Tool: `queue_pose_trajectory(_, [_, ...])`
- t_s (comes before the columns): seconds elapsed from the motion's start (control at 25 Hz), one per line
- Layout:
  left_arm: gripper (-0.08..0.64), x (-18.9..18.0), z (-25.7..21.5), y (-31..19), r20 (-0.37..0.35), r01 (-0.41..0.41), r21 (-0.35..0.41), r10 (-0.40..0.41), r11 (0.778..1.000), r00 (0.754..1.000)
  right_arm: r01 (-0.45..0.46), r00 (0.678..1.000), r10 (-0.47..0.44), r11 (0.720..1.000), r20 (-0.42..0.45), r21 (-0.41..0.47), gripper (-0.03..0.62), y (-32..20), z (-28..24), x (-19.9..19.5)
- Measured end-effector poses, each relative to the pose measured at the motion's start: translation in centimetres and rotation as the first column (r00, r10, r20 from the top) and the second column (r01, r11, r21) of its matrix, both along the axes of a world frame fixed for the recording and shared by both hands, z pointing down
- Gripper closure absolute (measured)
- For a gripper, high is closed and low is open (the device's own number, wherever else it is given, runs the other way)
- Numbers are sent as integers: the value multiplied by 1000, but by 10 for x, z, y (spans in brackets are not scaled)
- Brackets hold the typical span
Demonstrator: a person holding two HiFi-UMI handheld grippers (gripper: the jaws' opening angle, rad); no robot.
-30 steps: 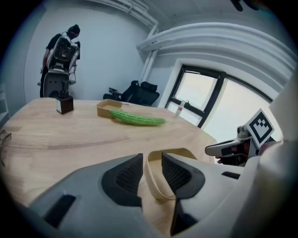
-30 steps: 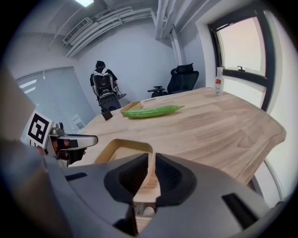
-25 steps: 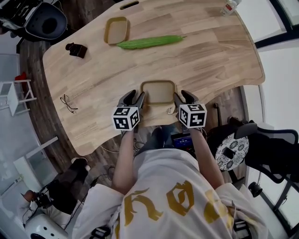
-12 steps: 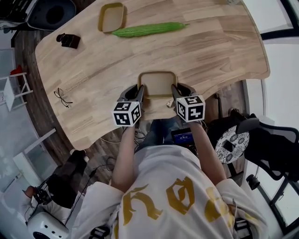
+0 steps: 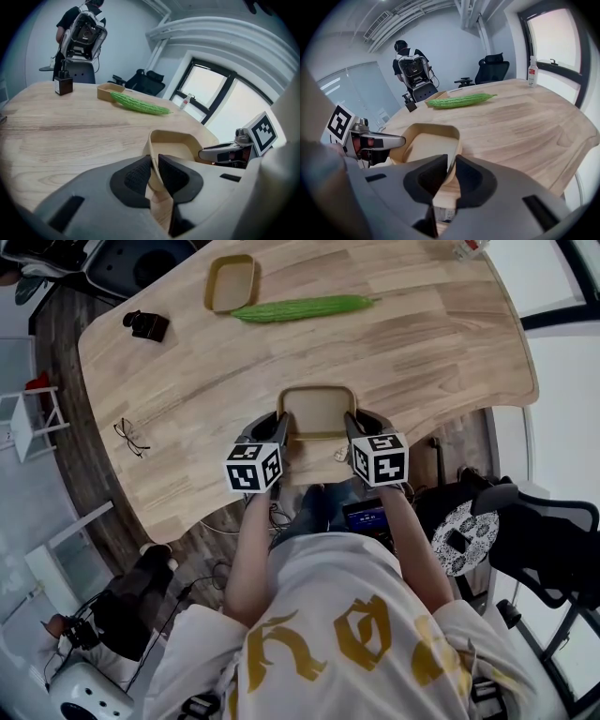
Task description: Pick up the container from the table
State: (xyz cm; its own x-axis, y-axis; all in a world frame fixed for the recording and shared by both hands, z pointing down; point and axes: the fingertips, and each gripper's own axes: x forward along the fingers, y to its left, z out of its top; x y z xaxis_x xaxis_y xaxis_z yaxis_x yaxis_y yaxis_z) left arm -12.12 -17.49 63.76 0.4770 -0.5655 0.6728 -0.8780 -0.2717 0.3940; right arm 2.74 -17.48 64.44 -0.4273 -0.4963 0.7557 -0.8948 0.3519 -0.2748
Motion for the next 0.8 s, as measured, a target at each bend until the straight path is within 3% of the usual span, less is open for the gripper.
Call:
queue_pose_trajectory(0.36, [509,1,-53,-21,20,-15,101,13,995,1000,-45,999,42,996,32,75,542,-21,-49,1])
queue_pose_trajectory(0.8, [509,-3,-113,-43,-10,1,170,1,985,1000,-67,997,58,979,52,190,551,-48,-115,-2])
